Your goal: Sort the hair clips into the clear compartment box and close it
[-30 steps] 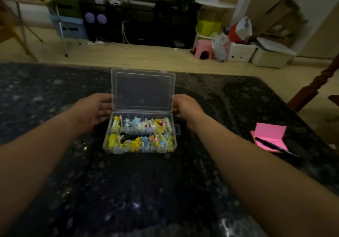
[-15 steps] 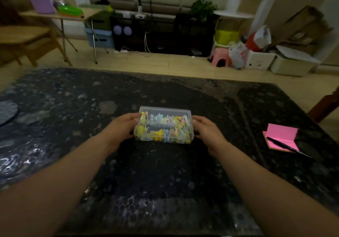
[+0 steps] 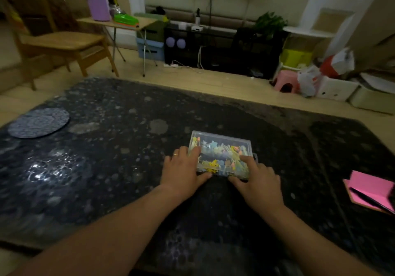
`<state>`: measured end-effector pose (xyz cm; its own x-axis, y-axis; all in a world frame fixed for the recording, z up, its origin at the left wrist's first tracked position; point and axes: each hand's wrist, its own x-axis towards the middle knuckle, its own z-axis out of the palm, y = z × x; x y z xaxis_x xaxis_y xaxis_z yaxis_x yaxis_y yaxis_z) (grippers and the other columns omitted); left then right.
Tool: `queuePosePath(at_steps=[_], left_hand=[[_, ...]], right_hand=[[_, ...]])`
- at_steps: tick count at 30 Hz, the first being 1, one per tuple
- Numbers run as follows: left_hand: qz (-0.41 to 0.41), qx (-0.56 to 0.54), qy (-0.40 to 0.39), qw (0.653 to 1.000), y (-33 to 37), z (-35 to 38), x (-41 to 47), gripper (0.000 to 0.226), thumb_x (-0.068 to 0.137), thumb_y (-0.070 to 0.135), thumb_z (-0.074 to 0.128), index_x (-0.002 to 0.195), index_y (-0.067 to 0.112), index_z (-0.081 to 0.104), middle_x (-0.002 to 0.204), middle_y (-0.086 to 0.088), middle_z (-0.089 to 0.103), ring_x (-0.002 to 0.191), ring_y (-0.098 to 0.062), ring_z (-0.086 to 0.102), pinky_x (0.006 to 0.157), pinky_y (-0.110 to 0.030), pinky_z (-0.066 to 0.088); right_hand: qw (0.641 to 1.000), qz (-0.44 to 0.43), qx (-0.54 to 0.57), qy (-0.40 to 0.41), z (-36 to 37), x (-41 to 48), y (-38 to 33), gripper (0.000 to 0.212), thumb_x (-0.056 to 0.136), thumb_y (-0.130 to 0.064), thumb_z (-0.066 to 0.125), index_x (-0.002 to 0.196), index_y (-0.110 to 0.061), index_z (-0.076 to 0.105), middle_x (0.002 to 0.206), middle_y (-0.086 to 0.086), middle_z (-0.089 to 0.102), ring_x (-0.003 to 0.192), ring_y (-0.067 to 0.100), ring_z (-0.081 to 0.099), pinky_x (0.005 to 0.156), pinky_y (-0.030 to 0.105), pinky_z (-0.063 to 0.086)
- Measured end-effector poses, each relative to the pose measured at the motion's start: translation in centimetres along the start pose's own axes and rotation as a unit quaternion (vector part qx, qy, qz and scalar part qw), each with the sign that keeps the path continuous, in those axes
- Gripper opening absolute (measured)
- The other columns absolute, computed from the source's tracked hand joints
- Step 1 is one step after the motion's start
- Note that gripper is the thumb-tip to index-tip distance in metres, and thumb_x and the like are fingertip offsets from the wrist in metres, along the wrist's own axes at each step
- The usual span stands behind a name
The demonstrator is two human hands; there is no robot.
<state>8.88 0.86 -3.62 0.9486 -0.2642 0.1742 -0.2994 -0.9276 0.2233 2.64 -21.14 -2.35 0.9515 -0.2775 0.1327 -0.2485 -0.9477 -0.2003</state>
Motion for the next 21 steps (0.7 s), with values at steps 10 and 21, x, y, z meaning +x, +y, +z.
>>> queuePosePath(at_steps=[10, 21], left_hand=[[-0.069, -0.012, 0.013, 0.997, -9.3, -1.2, 6.3, 0.084, 0.08, 0.081, 0.059, 0.148, 0.039, 0.032, 0.144, 0.001, 0.052, 0.132, -0.026, 0.051, 0.106, -0.056, 0.039], [-0.09, -0.028, -0.003, 0.996, -11.4, -1.7, 10.4, 0.087, 0.08, 0.074, 0.067, 0.151, 0.04, 0.031, 0.151, 0.0, 0.048, 0.137, -0.03, 0.047, 0.107, -0.059, 0.038]], right_hand=[[0.999, -0.02, 0.035, 0.02, 3.9, 6.6, -9.8, 0.069, 0.092, -0.07, 0.06, 0.151, -0.041, 0.04, 0.129, 0.007, 0.063, 0.12, 0.031, 0.056, 0.1, 0.047, 0.044], [0.999, -0.03, 0.009, 0.015, 4.8, 10.1, -12.6, 0.068, 0.098, -0.066, 0.055, 0.155, -0.038, 0.032, 0.136, 0.013, 0.06, 0.125, 0.035, 0.053, 0.103, 0.05, 0.042]])
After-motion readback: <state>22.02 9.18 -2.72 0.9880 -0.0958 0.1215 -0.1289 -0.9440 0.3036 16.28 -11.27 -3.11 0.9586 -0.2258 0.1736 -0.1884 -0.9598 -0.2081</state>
